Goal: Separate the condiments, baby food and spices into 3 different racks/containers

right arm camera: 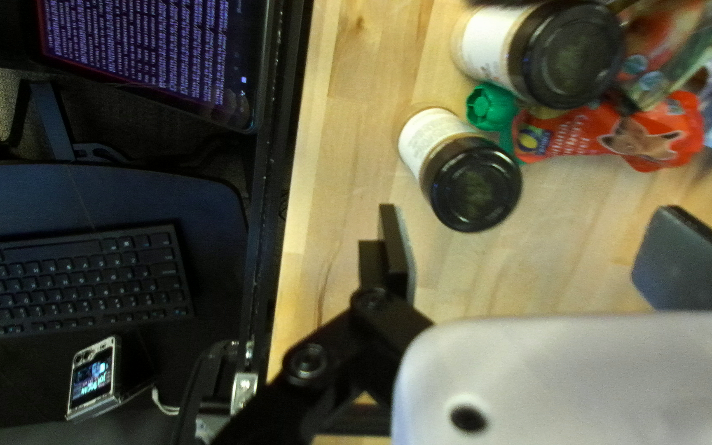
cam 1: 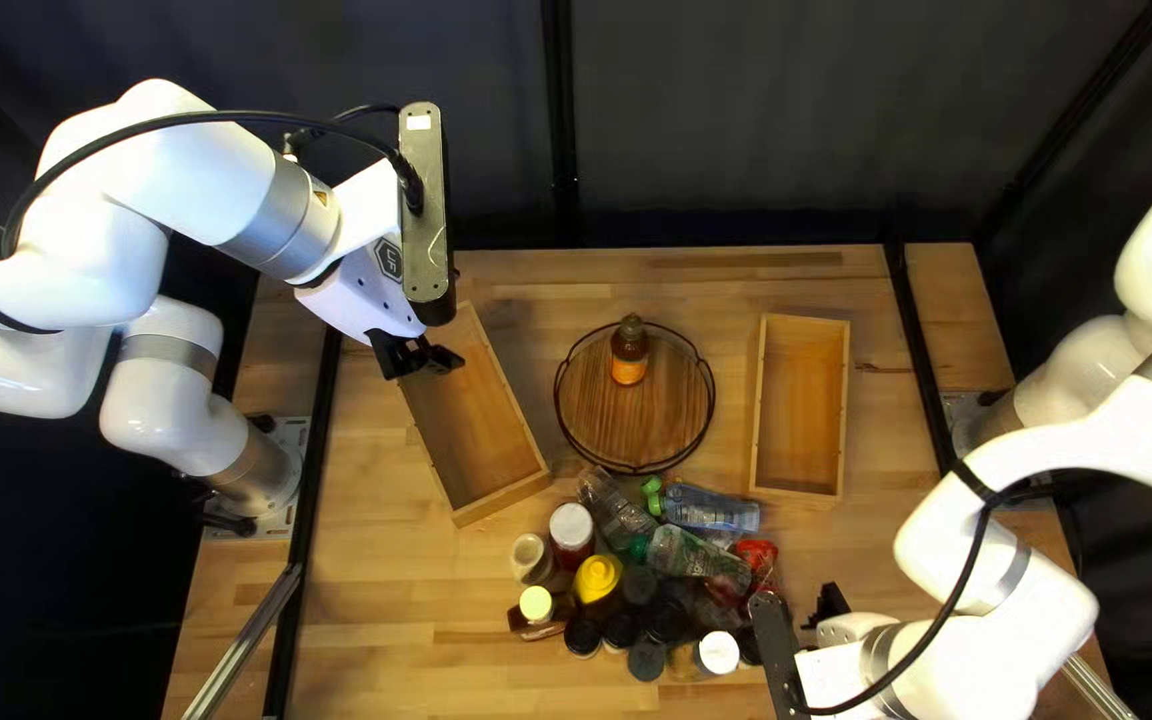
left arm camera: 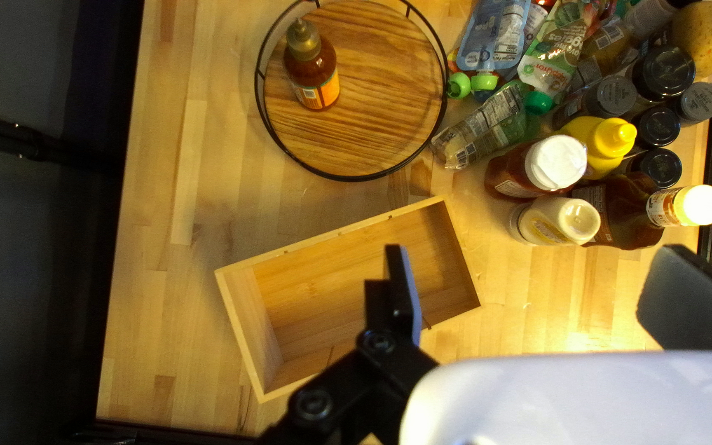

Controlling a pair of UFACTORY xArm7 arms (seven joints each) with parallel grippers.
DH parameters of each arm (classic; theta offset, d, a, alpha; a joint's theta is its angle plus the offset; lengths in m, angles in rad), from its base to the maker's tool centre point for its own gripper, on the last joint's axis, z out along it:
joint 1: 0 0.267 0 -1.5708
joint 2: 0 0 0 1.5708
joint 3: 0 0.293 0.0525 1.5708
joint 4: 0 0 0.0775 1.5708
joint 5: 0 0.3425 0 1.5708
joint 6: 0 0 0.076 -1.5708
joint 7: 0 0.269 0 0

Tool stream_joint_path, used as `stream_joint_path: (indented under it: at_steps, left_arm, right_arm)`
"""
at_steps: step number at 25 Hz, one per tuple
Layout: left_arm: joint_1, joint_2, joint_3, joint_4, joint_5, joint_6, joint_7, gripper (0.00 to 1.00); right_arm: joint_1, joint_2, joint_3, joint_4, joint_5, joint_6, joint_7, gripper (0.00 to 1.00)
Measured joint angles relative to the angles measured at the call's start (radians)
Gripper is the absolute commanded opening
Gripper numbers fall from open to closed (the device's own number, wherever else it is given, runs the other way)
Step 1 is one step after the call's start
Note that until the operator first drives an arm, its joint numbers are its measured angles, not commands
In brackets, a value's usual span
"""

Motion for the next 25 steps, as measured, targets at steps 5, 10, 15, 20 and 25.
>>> stream_joint_path:
  at_steps: [5,10,15,20,25]
  left_arm:
    - [0.000,0.000,0.000,0.000,0.000,0.000,0.000,1.00]
    - [0.000,0.000,0.000,0.000,0.000,0.000,0.000,1.00]
    - [0.000,0.000,0.000,0.000,0.000,0.000,0.000,1.00]
    - [0.000,0.000,0.000,0.000,0.000,0.000,0.000,1.00]
    - [0.000,0.000,0.000,0.000,0.000,0.000,0.000,1.00]
  right_arm:
    - [0.003,0.035,-0.002,-0.003,-0.011,-0.023,0.031,1.00]
    - [0.003,0.058,-0.006,0.004,-0.024,-0.024,0.047,1.00]
    - [0.002,0.070,-0.010,0.007,-0.028,-0.024,0.051,1.00]
    - [-0.001,0.071,-0.013,0.009,-0.027,-0.024,0.052,0.29]
    - [-0.002,0.059,-0.014,-0.005,-0.026,-0.026,0.064,0.01]
